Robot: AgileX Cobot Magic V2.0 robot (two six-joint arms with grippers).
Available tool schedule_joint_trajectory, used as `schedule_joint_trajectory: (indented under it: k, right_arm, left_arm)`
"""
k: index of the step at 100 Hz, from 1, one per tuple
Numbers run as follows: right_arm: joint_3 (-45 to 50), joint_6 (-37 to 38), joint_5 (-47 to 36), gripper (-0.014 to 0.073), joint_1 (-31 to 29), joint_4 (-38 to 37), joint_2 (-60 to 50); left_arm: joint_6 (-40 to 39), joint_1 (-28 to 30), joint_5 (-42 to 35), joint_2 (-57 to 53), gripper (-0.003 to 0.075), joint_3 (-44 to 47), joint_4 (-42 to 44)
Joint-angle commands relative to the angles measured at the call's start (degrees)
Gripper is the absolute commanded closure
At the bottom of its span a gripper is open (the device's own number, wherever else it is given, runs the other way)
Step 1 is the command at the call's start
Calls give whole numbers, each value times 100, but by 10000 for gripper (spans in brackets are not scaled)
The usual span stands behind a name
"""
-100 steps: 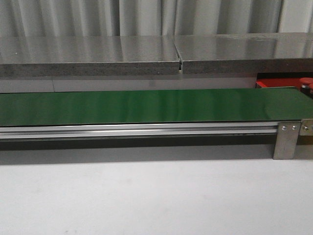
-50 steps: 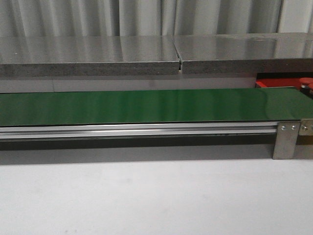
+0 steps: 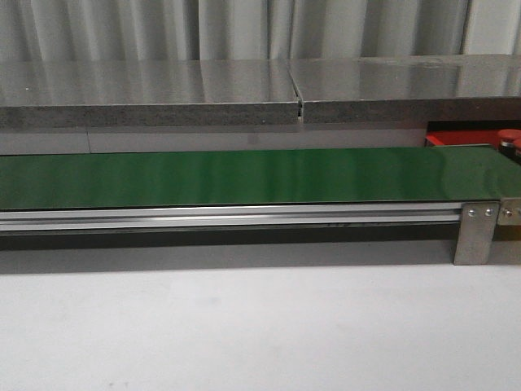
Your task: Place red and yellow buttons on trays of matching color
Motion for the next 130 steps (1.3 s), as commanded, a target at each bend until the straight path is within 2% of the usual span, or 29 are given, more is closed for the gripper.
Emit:
schedule_joint_trajectory:
  k: [1,13,24,49,70,130]
  right_arm:
    - [-64,-69,-189,449,267,8,-422]
    - [93,-69,-224,588,701,-5,-679]
    - [353,-69,-350,663,1134,-77,-933]
    - [962,-69,-718,660,1995,-121,-1511]
    - [1521,-69,-1005,660,2424,-136,-2137]
    - [3187,-70,-1608,660,2489,-141,-4548]
  left_arm:
    - [-2,-58,-371,-11,739,-150,-90]
    - [-2,-58,-371,-11,739,-150,-90]
    - [-2,-58,-371,-11,739,-150,-90]
    - [-2,-58,-371,-11,739,-150,-90]
    - [-2,-58,-371,-11,739,-150,-90]
    - [-2,-58,-381,-11,739,-150,-90]
